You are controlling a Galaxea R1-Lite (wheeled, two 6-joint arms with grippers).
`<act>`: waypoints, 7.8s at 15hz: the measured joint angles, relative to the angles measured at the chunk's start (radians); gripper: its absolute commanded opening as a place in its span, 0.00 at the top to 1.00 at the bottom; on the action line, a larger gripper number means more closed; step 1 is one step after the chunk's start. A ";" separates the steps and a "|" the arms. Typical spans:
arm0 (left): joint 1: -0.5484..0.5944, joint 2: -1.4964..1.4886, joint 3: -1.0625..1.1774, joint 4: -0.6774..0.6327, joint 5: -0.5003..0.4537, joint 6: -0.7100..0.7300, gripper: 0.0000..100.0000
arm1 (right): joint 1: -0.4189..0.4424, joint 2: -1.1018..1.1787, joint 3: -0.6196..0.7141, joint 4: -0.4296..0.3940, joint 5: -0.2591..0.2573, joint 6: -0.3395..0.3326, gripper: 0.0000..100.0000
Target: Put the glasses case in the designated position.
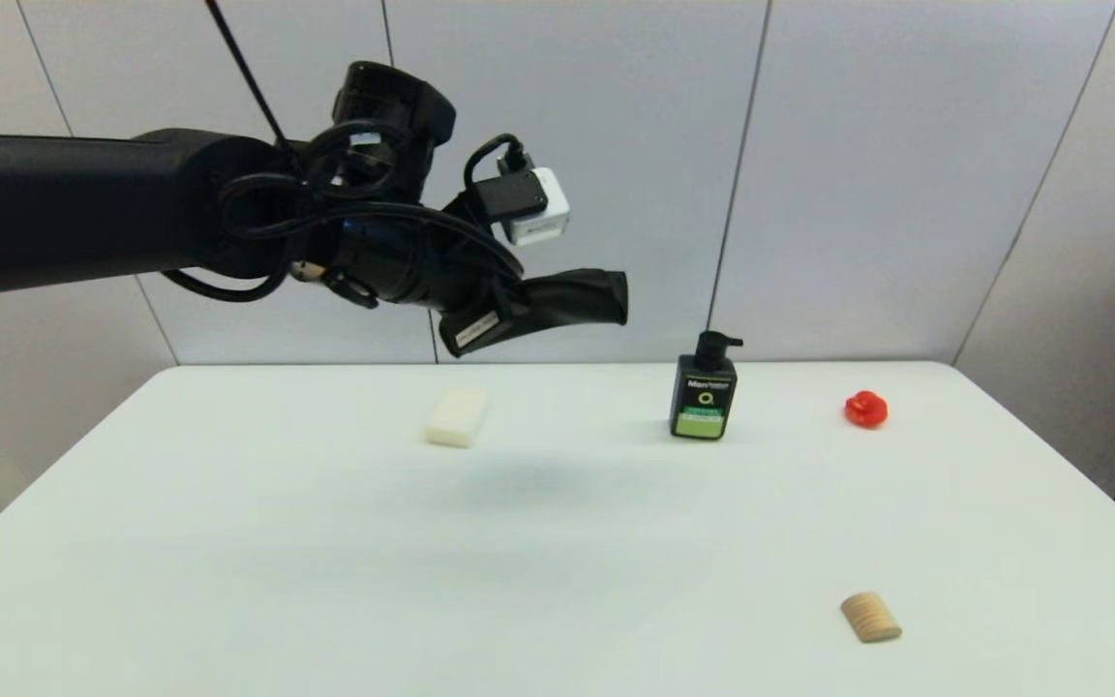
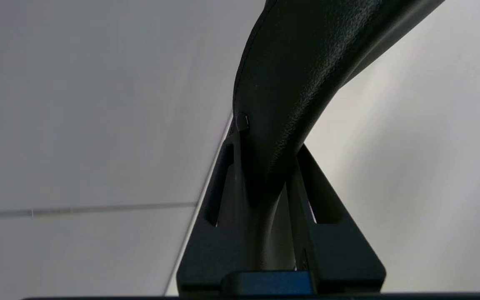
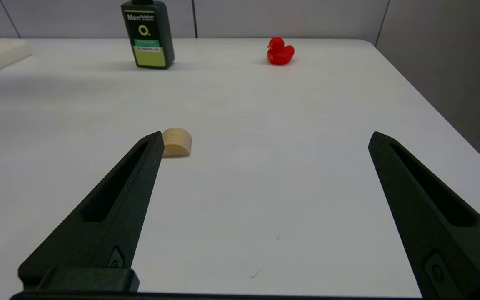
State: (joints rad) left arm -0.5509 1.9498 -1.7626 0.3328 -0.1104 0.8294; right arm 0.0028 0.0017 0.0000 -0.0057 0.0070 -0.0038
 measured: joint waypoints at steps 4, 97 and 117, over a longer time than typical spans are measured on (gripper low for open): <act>-0.019 0.119 -0.123 0.090 -0.074 0.103 1.00 | 0.000 0.000 0.000 0.000 0.000 0.000 0.00; -0.279 0.390 -0.236 -0.003 0.442 -1.393 1.00 | 0.000 0.000 0.000 0.000 0.000 0.000 0.00; -0.268 0.410 -0.236 -0.039 0.458 -1.338 1.00 | 0.000 0.000 0.000 0.000 0.000 0.000 0.00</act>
State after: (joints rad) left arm -0.8191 2.3596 -1.9989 0.2938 0.3472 -0.5083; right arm 0.0028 0.0017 0.0000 -0.0053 0.0070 -0.0036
